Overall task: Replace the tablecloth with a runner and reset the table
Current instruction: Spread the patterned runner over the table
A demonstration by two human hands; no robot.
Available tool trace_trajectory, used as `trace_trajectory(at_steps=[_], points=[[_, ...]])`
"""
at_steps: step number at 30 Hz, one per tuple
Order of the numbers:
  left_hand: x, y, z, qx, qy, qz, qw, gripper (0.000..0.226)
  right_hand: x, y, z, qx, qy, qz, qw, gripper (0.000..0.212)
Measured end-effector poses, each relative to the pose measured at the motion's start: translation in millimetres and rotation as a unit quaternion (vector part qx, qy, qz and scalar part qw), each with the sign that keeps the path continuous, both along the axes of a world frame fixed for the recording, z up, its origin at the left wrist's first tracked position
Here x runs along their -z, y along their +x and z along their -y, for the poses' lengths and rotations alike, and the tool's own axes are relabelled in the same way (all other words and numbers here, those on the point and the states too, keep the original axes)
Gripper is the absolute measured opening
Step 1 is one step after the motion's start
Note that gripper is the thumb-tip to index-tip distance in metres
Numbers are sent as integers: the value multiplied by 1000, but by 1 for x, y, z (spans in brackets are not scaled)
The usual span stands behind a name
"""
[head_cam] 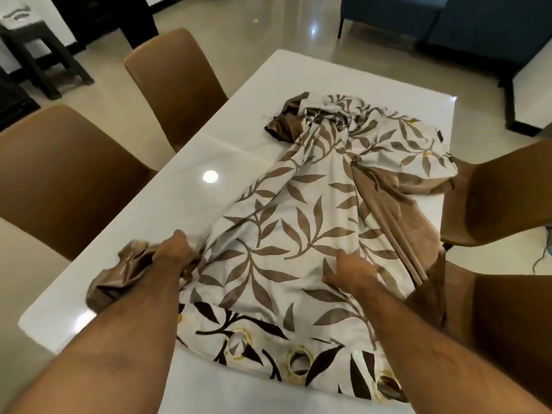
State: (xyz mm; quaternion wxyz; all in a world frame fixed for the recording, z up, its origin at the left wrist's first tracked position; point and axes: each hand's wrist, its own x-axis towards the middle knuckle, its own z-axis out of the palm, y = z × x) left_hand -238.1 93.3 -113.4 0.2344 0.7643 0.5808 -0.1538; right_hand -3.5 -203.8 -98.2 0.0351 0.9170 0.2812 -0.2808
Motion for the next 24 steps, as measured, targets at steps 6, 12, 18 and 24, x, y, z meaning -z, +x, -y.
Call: trace_trajectory(at_steps=[6, 12, 18, 24], points=[[-21, 5, 13, 86, 13, -34, 996, 24, 8, -12, -10, -26, 25, -17, 999, 57], [-11, -16, 17, 65, 11, -14, 998, 48, 20, -27, -16, 5, 83, -10, 996, 63], [-7, -43, -4, 76, -120, -30, 989, 73, 21, -19, -23, 0, 30, -39, 999, 52], [-35, -42, -28, -229, -88, 266, 932, 48, 26, -11, -20, 31, -18, -59, 998, 54]])
